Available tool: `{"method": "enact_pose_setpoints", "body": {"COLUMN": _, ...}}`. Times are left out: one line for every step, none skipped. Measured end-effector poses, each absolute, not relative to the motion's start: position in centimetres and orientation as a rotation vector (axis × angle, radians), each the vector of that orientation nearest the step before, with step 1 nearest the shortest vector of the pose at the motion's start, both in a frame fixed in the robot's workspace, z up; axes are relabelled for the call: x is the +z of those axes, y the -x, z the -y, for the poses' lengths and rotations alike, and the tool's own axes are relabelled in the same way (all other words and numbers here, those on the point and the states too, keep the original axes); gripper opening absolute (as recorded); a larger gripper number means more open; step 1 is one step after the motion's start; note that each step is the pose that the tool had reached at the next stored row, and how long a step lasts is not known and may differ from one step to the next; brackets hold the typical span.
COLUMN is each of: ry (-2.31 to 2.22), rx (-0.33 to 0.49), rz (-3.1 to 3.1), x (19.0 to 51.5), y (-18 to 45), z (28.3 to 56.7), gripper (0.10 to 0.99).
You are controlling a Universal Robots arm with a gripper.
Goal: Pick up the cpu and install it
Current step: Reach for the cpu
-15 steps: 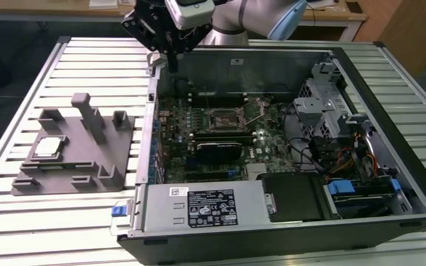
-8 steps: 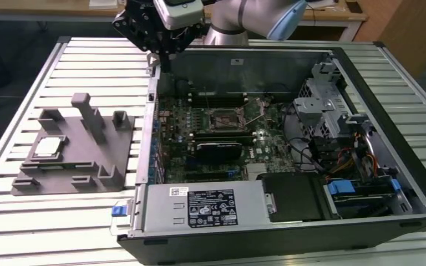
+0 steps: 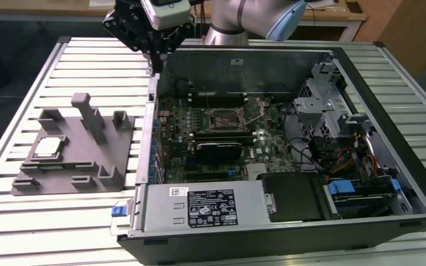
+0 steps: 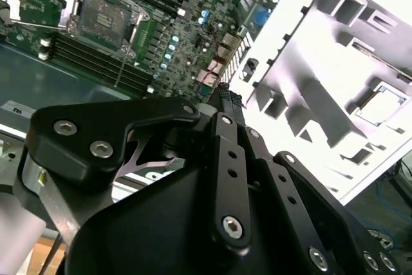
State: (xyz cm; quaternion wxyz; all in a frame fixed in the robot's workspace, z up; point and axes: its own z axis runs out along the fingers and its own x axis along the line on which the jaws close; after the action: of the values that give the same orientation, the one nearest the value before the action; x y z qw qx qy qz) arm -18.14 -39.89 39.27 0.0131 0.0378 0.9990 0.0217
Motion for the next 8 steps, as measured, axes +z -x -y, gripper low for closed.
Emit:
{"method": "enact_pose_setpoints", "body": {"ry": -0.118, "rx": 0.068, "rz": -3.112, "x": 39.3, "y": 18.3, "z": 39.9, "gripper": 0.106}}
{"method": "enact_pose_setpoints", "body": {"ry": -0.118, "rx": 0.068, "rz": -3.112, "x": 39.3, "y": 18.5, "z": 39.9, "gripper": 0.106}}
{"method": "enact_pose_setpoints", "body": {"ry": -0.118, "rx": 0.068, "rz": -3.112, "x": 39.3, "y": 18.7, "z": 39.9, "gripper": 0.106}}
{"method": "enact_pose_setpoints", "body": {"ry": -0.118, "rx": 0.068, "rz": -3.112, "x": 39.3, "y": 18.9, "z": 39.9, "gripper": 0.106}}
{"method": "enact_pose_setpoints", "body": {"ry": -0.118, "rx": 0.068, "rz": -3.112, "x": 39.3, "y": 19.1, "z": 39.9, "gripper": 0.106}}
{"method": "enact_pose_setpoints", "body": {"ry": -0.118, "rx": 0.068, "rz": -3.112, "x": 39.3, "y": 19.2, "z": 39.9, "gripper": 0.106}}
{"method": "enact_pose_setpoints", "body": {"ry": -0.118, "rx": 0.068, "rz": -3.112, "x": 39.2, "y": 19.4, "z": 39.9, "gripper": 0.106}}
{"method": "enact_pose_setpoints", "body": {"ry": -0.118, "rx": 0.068, "rz": -3.112, "x": 39.2, "y": 19.6, "z": 39.9, "gripper": 0.106}}
